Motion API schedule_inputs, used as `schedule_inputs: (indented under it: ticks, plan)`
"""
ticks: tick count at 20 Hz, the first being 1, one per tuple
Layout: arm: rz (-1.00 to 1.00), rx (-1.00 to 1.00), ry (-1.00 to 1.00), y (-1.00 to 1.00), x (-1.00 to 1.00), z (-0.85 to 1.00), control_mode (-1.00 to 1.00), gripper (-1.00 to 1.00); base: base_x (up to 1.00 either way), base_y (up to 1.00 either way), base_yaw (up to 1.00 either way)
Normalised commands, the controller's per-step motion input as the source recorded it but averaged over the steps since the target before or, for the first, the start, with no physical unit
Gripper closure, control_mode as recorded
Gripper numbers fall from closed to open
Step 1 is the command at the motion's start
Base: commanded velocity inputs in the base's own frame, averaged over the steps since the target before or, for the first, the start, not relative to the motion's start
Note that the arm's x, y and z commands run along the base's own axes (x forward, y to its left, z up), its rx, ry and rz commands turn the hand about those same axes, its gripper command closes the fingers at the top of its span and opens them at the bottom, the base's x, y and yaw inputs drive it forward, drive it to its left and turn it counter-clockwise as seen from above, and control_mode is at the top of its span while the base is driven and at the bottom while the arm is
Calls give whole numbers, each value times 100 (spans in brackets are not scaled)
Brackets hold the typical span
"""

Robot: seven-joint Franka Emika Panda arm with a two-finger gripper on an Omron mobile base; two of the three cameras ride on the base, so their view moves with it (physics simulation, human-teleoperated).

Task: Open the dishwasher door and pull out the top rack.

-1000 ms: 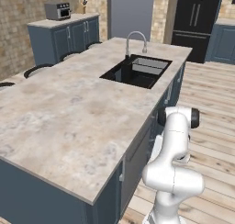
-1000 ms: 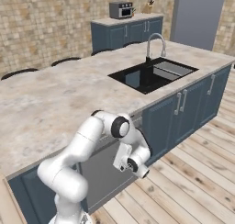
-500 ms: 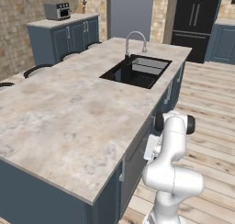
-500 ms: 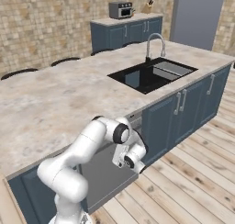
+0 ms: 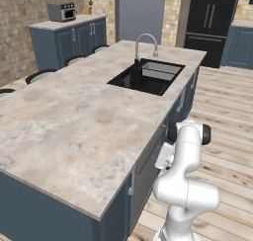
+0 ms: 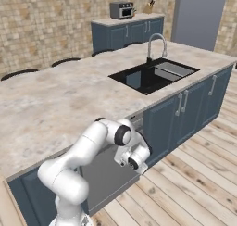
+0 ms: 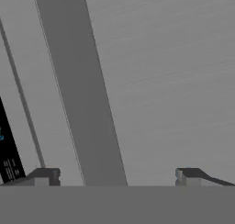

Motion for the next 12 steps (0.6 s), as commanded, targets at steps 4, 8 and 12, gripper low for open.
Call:
schedule_inputs:
  ticks: [4,8,12]
  plan:
    - [-2,0,-6,0,-7,67,-100,-100,0,0,0]
    - [-4,-3,0,34,8,19,-100,-100,0,0,0]
    - [-2,-17,10,90,54,-40,-100,-100,0,0,0]
